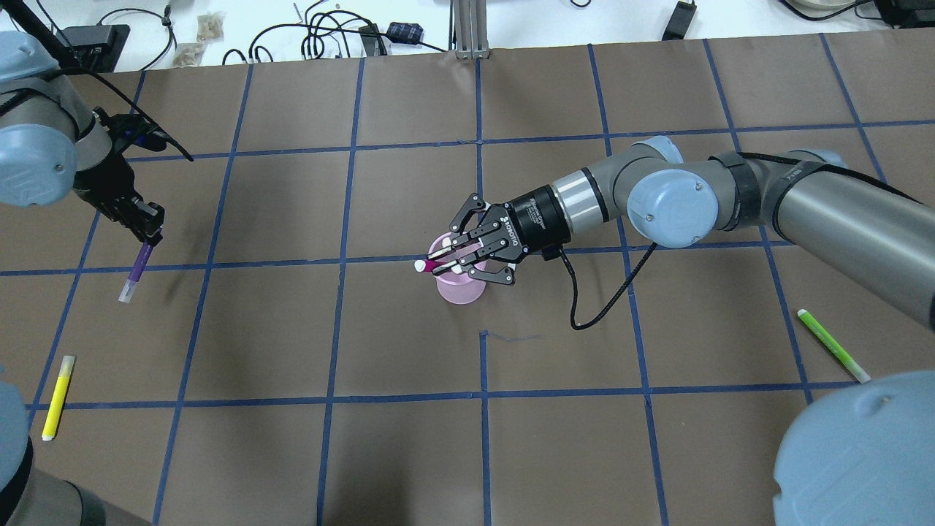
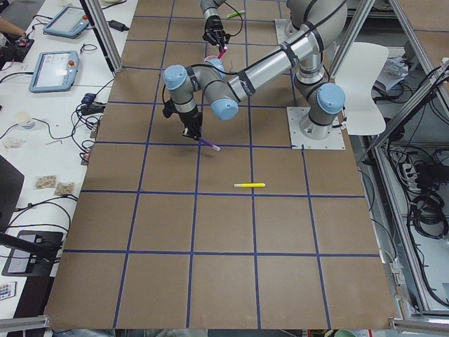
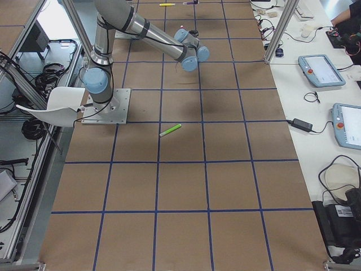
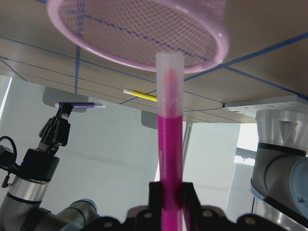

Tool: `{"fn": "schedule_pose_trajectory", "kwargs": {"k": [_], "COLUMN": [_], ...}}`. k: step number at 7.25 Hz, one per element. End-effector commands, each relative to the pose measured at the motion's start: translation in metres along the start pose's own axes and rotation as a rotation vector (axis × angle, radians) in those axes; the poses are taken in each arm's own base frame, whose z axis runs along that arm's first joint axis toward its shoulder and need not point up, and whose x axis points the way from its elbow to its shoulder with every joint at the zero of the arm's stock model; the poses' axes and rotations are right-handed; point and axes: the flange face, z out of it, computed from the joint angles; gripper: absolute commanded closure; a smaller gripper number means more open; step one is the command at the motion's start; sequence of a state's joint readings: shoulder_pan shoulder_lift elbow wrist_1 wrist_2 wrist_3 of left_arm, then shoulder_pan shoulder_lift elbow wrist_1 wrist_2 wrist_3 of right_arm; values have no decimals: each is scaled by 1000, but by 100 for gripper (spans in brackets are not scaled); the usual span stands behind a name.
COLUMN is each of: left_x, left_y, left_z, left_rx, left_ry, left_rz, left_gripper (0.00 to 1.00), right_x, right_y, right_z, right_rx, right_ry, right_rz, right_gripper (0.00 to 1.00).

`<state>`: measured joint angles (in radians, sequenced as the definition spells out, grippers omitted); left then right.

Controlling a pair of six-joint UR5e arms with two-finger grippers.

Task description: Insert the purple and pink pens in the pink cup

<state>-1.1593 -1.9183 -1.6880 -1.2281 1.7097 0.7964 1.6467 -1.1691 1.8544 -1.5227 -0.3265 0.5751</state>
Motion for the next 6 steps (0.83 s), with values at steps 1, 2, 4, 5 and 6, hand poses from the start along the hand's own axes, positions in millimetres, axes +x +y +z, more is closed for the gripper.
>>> {"fn": "schedule_pose_trajectory", "kwargs": {"k": [1,2,4,5,6], "left_x": [7,13,35,72,115], "left_y": [-1,1,-1,-13,-24], "left_z": [-9,-23,-51,-77,-99], "left_rx": [44,87,145,231,307], "left_ry": [23,32,17,41,68], "left_rz": [3,4,34,83,127], "left_gripper": [100,100,100,100,100], "right_x": [-1,-5,-44,-67,-76], "right_y": [1,4,62,94,118], "right_z": [-1,-3,-39,-64,-88], "right_rx": [4,8,228,439,538], "right_ry": [0,0,64,107,119], "right_rz": [5,13,-9,15,-4], "right_gripper": [5,4,2,0,0]}}
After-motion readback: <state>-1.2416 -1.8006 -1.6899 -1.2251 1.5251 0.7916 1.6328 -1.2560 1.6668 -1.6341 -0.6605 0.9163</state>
